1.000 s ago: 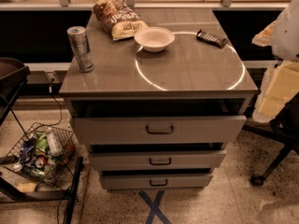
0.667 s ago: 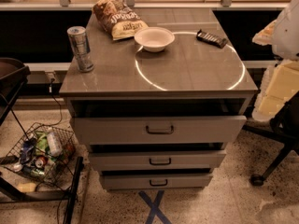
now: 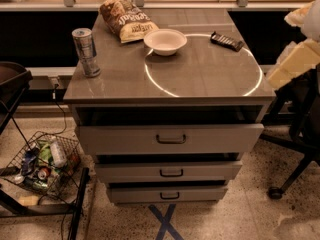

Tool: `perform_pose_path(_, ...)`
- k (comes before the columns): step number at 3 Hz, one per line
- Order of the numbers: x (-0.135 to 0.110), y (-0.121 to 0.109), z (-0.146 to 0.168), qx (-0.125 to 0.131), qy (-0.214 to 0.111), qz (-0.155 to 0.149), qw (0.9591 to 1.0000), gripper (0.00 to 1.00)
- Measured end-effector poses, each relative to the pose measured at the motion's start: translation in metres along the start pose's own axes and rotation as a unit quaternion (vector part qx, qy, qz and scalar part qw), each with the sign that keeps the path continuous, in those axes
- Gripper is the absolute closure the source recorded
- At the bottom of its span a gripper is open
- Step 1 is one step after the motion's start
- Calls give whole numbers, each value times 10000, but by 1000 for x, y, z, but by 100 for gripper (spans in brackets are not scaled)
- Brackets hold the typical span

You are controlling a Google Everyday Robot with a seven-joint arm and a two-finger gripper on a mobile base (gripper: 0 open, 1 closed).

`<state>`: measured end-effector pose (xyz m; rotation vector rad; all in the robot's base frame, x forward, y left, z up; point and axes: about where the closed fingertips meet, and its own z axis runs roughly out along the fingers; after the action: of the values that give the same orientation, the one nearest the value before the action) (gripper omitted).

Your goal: Move rxbar chocolate near redbull can

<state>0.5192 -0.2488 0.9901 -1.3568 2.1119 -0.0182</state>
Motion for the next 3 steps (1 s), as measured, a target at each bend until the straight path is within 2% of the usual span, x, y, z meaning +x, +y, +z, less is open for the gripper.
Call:
perform_pose_path(1, 4, -46, 13, 454, -869, 378, 9945, 0)
perform_pose_path(2, 4, -46, 13, 451, -866, 376, 9945, 0)
perform_pose_path(3, 1, -51, 25, 469, -1067, 558, 9916, 0)
